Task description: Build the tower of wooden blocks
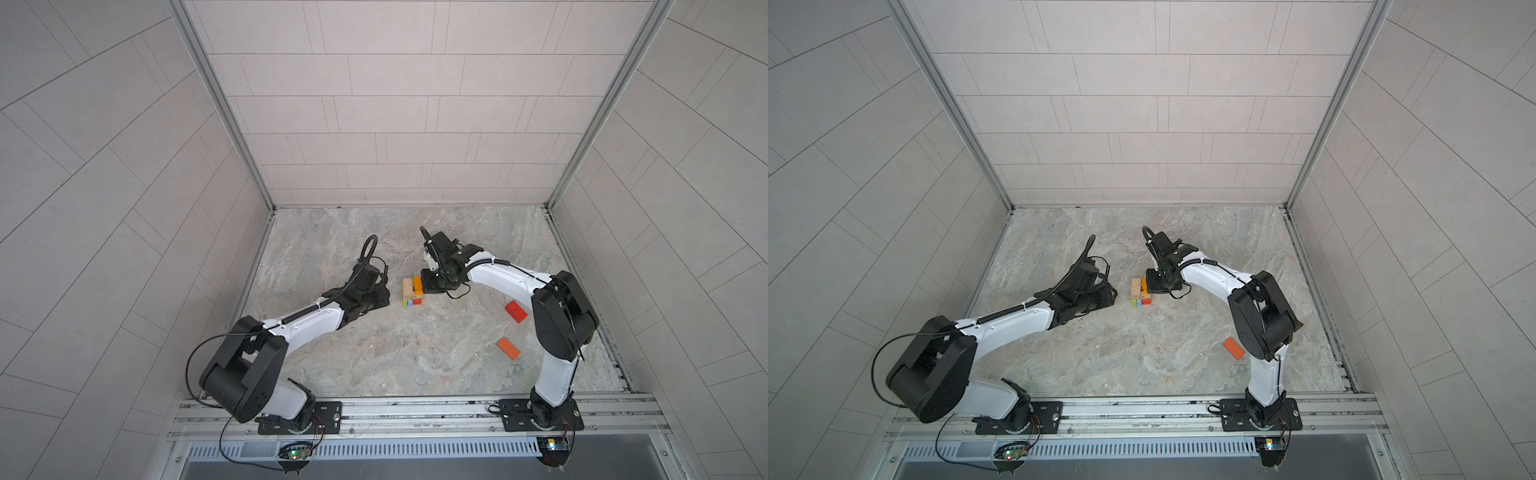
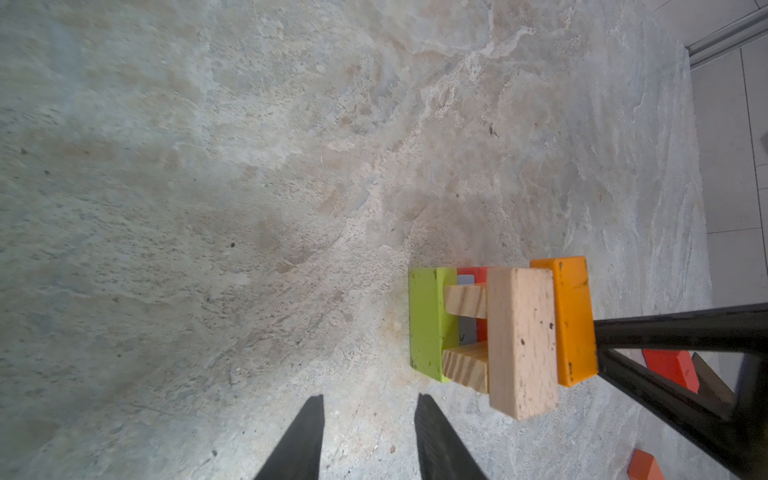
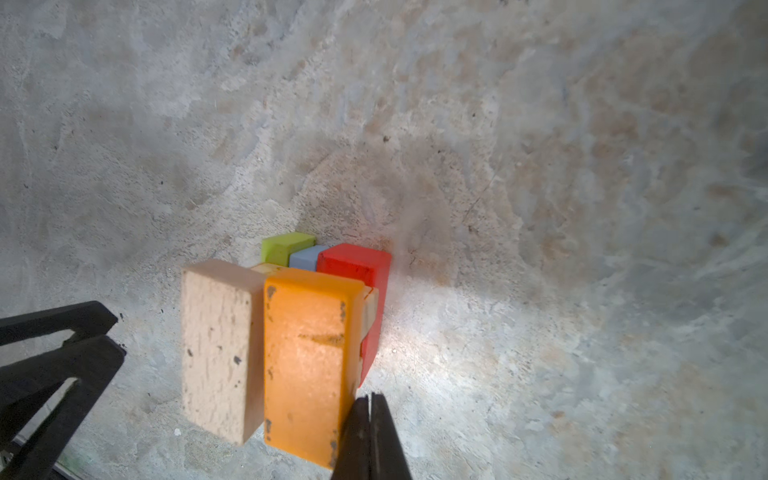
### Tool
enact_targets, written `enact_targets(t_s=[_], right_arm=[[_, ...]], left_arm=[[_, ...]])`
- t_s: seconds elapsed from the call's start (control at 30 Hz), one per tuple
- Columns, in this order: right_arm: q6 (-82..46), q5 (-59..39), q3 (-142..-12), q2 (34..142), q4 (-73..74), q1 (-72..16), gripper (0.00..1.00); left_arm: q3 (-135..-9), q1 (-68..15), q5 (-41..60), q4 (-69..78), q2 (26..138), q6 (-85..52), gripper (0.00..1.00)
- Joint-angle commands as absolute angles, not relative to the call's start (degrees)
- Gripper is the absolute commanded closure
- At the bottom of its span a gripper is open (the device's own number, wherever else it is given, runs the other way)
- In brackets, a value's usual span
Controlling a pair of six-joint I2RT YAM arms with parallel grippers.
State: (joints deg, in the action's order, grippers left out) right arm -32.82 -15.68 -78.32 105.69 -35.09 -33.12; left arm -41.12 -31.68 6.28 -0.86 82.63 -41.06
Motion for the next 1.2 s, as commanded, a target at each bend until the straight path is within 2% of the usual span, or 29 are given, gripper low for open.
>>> enact_targets(t_s=[0.0,0.17,0.3,0.37,0.47,0.53,0.67,0.77,0.9,1.17], right_arm=[[-32.48,-15.13,-79.72,105.56,-36.07,-33.55,1.00],[-32.61,-14.68,-79.71,105.21,-36.42,-33.52,1.00],[-32.09,-12.71,-79.72,103.71,-37.91,-33.17,1.00],[-31.67,-11.76,-79.70,102.49,-38.82,-32.79,0.96],[-30.82,-10.16,-79.33,99.84,-40.77,-32.19,0.89],[-30.16,-8.97,-78.39,97.27,-42.03,-31.97,0.81],[-28.97,-6.59,-74.93,91.87,-44.15,-31.60,0.66],[-29.63,-3.99,-69.72,86.67,-44.82,-30.62,0.57],[-31.33,-2.12,-60.62,78.24,-44.64,-27.81,0.46],[-38.64,4.73,-42.86,58.97,-44.89,-23.82,0.34]], left_arm=[[-41.78,-31.99,6.05,-0.24,82.14,-40.89,0.57],[-41.40,-31.99,5.98,-0.28,81.34,-40.94,0.56],[-41.27,-32.04,5.77,-1.21,80.20,-40.65,0.51],[-41.30,-32.01,5.57,-2.00,79.19,-40.19,0.46],[-41.57,-31.99,5.19,-4.04,77.16,-38.75,0.32],[-41.66,-32.05,4.87,-5.97,75.57,-37.66,0.21],[-40.78,-33.11,3.12,-8.84,72.45,-35.97,0.11],[-41.20,-37.41,-2.08,-12.47,70.55,-34.22,0.09],[-40.14,-40.96,-3.19,-13.36,68.93,-34.60,0.08],[-36.48,-43.13,-3.39,-13.36,64.37,-35.50,0.08]])
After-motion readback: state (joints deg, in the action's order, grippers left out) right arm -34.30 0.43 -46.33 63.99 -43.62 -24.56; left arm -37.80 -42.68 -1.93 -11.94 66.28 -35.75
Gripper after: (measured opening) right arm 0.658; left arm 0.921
